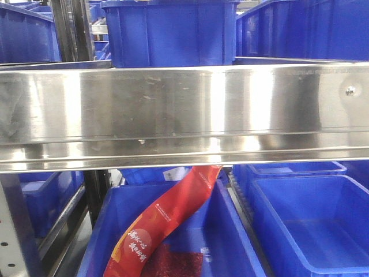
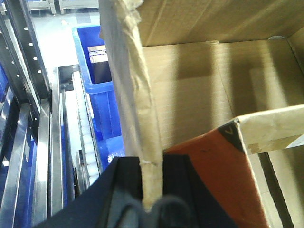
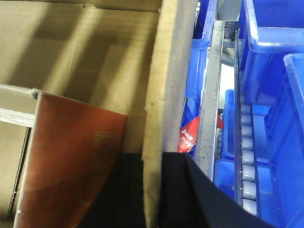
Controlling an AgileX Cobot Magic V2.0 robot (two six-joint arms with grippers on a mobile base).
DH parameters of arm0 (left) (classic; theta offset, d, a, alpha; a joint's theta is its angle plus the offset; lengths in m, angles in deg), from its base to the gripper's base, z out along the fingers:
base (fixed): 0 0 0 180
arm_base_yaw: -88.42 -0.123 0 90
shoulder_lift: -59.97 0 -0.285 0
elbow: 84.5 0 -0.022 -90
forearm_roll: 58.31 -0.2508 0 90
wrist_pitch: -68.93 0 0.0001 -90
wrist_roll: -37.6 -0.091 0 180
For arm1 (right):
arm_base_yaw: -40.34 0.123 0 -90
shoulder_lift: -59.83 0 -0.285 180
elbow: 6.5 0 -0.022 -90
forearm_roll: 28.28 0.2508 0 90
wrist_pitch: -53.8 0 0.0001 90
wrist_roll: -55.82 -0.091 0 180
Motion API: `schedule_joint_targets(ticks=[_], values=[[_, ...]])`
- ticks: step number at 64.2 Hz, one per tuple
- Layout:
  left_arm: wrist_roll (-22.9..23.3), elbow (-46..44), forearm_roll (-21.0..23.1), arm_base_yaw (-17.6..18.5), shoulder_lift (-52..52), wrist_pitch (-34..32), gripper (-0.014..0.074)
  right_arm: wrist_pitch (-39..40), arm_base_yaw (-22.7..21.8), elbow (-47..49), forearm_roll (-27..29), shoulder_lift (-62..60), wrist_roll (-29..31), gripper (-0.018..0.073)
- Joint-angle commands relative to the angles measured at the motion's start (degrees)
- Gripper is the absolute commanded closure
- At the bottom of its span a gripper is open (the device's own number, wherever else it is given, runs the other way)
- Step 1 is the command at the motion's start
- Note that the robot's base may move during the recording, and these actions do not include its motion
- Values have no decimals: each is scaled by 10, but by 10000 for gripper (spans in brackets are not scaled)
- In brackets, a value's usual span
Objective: Stack two boxes on right shelf middle
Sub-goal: 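Lower the held boxes onto the middle shelf above the blue bins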
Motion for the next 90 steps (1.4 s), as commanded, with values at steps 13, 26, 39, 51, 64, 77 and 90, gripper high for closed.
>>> schedule_joint_targets(ticks=[13, 26, 39, 51, 64, 77, 90], values=[[-8, -5, -25, -2, -7, -33, 708, 26, -6, 6, -15, -10, 3, 713], [-8, -5, -25, -2, -7, -33, 708, 26, -6, 6, -15, -10, 3, 713], [-8, -5, -25, -2, -7, -36, 708, 26, -6, 6, -15, -10, 3, 713], [-8, -5, -25, -2, -7, -36, 708, 26, -6, 6, -15, -10, 3, 713], [-8, -5, -25, -2, -7, -36, 708, 26, -6, 6, -15, -10, 3, 713], [-8, -5, 7, -1, -7, 31, 708, -10, -6, 6, -15, -10, 3, 713], [-19, -5, 21, 36, 19, 137, 708, -52, -6, -10, -15, 1, 7, 713]])
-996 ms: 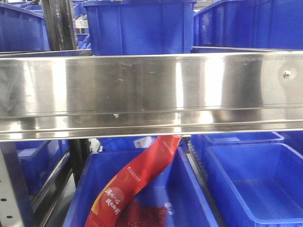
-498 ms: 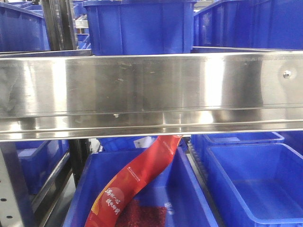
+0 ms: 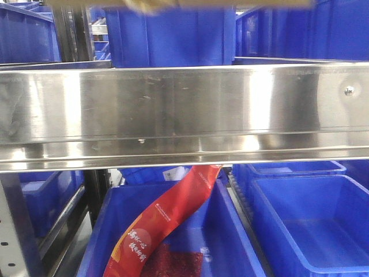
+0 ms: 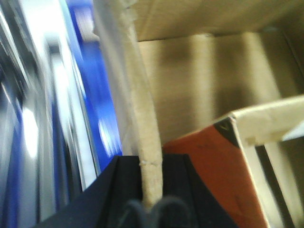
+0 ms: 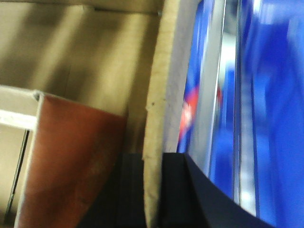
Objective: Stack two boxes on right shelf middle
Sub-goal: 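Lower the held boxes onto the middle shelf above the blue bins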
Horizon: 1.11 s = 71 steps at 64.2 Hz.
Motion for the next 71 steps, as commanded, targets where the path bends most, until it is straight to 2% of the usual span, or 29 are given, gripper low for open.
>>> schedule_joint_targets(ticks=[1, 12, 26, 38, 43, 48, 53, 62, 67, 71], values=[[-17, -5, -9, 23, 15, 41, 708, 19, -6, -11, -14, 1, 7, 713], [-18, -5, -77, 58, 53, 57, 708, 19, -6, -70, -14, 11, 11, 713], [-18, -5, -74, 60, 77, 57, 708, 33, -6, -138, -13, 26, 18, 713], [-18, -5, -77, 60, 92, 57, 697, 38, -6, -140, -9, 40, 18, 692], [-18, -5, -78, 60, 96, 57, 625, 49, -6, -138, -9, 40, 18, 617], [-18, -5, -82, 60, 96, 57, 511, 53, -6, -137, -9, 40, 18, 504], [-18, -5, -82, 60, 96, 57, 333, 54, -6, -137, -9, 40, 18, 348], [-18, -5, -82, 60, 95, 57, 64, 55, -6, -137, -9, 40, 18, 91], [-18, -6, -83, 60, 92, 57, -14, 55, -6, -137, -9, 40, 18, 9], [-18, -6, -83, 60, 87, 57, -6, 55, -6, -137, -9, 37, 18, -10]])
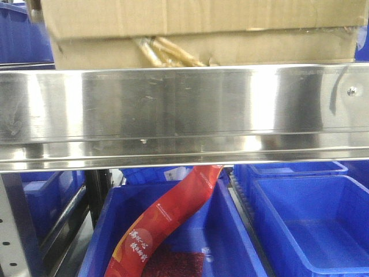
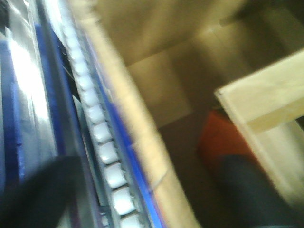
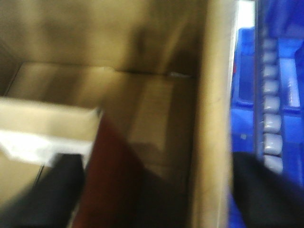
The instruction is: Stack two boxes on right shelf middle
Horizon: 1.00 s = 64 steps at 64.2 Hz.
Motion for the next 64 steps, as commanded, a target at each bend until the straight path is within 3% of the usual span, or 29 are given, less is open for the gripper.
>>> schedule_joint_targets(ticks=[1, 30, 36, 42, 56, 59, 64], values=[[-3, -3, 5, 6, -12, -1, -2, -39, -5, -10, -24, 3, 5, -8], [6, -3, 5, 6, -90, -1, 17, -17, -5, -10, -24, -65, 4, 0], [10, -2, 11, 6, -110, -1, 60, -24, -5, -11, -24, -85, 4, 28], [10, 5, 19, 6, -133, -1, 204, -35, -5, -12, -24, -105, 4, 165], [10, 78, 21, 6, -219, -13, 656, -8, -5, -58, -24, -174, 17, 722], [10, 106, 21, 6, -238, -32, 709, 8, -5, -82, -24, -196, 21, 724], [10, 158, 21, 6, -280, -70, 708, 34, -5, -123, -24, -226, 27, 720]])
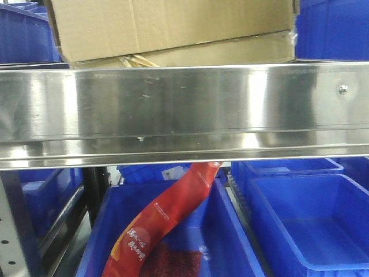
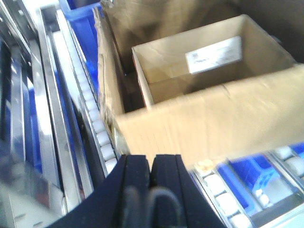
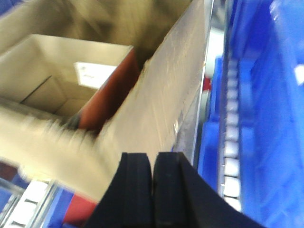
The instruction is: Stack two boxes on right shelf middle
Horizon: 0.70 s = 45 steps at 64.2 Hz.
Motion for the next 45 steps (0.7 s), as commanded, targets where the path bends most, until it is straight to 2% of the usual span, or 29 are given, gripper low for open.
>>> schedule_joint_targets(ticks=[1, 17, 24, 31, 45], values=[[5, 51, 5, 3, -47, -49, 707, 39, -2, -51, -6, -38, 16, 721], [5, 276, 5, 3, -196, -234, 707, 165, -2, -247, -6, -158, 55, 721], [5, 395, 5, 3, -273, -331, 707, 246, -2, -355, -6, -227, 68, 721], [5, 495, 5, 3, -341, -401, 707, 329, -2, -454, -6, -288, 87, 721], [5, 687, 5, 3, -469, -546, 707, 439, -2, -616, -6, -391, 91, 721]])
